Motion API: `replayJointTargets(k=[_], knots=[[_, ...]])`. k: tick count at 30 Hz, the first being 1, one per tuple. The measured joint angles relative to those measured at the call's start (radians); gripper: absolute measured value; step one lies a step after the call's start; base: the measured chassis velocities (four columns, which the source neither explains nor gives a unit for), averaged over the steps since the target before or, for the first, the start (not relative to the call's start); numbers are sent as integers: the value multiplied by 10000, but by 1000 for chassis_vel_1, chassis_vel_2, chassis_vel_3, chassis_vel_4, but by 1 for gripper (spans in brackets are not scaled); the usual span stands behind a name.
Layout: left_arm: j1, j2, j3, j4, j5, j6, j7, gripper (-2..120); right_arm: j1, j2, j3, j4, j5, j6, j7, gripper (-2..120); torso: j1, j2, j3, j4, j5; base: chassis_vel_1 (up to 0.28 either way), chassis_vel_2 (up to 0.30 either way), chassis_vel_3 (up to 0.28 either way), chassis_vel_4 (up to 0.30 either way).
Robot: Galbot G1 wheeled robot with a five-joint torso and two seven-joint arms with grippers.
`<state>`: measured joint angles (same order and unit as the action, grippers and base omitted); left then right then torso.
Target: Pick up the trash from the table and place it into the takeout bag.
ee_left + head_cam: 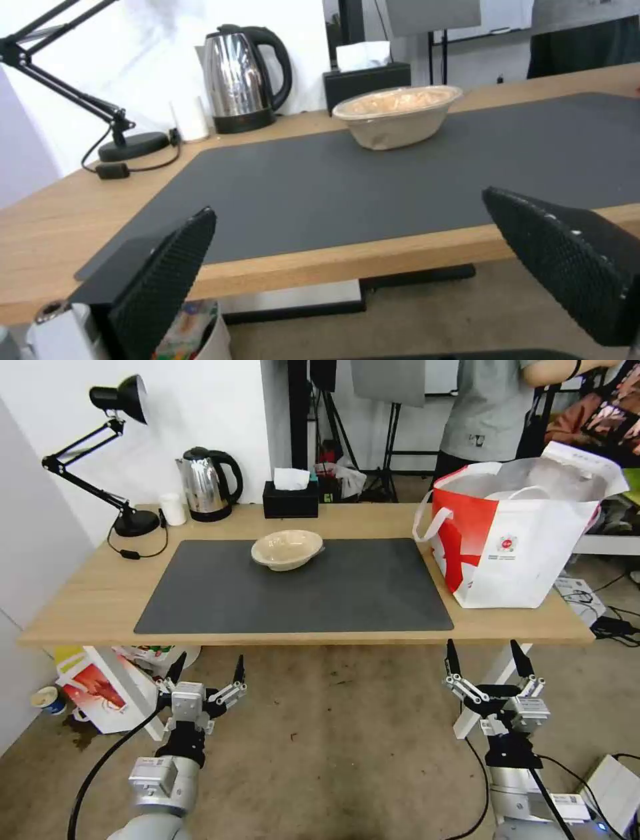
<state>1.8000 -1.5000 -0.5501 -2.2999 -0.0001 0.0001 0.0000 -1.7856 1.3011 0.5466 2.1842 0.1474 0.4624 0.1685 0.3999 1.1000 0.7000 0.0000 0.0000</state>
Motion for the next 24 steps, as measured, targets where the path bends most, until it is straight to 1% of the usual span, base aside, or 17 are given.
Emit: replayJointTargets(k=[24], knots=[[-1,0,0,0,0,0,0,100,-37,22,-2,-15,95,-113,66,100,0,0,0,0,0,0,0,0,0]])
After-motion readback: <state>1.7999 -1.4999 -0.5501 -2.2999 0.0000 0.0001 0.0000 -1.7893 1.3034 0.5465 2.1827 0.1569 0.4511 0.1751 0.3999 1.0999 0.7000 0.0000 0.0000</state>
